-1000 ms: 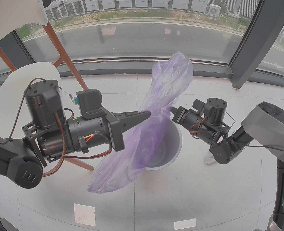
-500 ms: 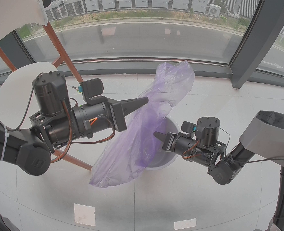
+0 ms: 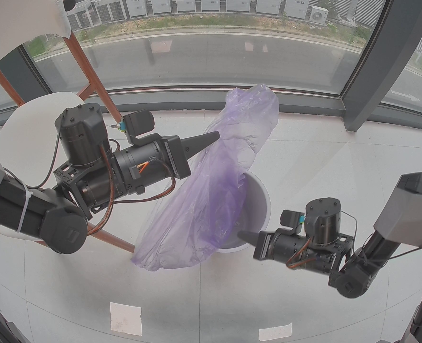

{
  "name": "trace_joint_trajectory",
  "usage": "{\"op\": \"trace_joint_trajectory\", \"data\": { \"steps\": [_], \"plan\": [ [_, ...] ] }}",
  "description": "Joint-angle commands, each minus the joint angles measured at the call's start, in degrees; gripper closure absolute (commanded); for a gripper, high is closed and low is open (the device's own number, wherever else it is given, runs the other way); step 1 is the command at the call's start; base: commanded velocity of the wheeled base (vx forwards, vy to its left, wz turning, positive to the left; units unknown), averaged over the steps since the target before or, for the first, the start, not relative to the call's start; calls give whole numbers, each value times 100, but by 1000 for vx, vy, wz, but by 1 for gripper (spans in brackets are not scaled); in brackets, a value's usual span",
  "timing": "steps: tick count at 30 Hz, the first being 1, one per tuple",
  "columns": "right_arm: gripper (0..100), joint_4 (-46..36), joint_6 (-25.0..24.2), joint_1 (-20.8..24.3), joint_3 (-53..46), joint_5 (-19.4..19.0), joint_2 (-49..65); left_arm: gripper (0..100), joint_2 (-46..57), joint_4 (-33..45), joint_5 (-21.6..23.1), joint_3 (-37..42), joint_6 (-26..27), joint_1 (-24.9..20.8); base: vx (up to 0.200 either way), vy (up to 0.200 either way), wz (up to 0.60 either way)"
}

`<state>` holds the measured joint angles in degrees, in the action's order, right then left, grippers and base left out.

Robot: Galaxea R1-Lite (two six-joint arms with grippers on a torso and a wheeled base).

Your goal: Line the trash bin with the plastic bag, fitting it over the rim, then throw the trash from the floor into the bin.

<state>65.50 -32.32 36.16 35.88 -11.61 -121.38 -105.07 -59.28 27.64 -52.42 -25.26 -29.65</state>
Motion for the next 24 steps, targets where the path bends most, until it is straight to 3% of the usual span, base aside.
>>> {"op": "trace_joint_trajectory", "data": {
  "steps": [1,16,20,24],
  "plan": [
    [100,200,-29,779,-54,9,-404,100,-49,-206,-4,-40,-128,-120,0,0,0],
    [100,833,-29,1500,438,9,-1520,100,-66,-549,-21,4,-287,-296,0,0,0],
    [100,982,-38,1447,719,18,-1564,100,-75,-558,-30,4,-287,-296,0,0,0],
    [100,1193,15,955,1009,106,-1564,100,-84,-558,-39,21,-278,-287,0,0,0]
  ]
}}
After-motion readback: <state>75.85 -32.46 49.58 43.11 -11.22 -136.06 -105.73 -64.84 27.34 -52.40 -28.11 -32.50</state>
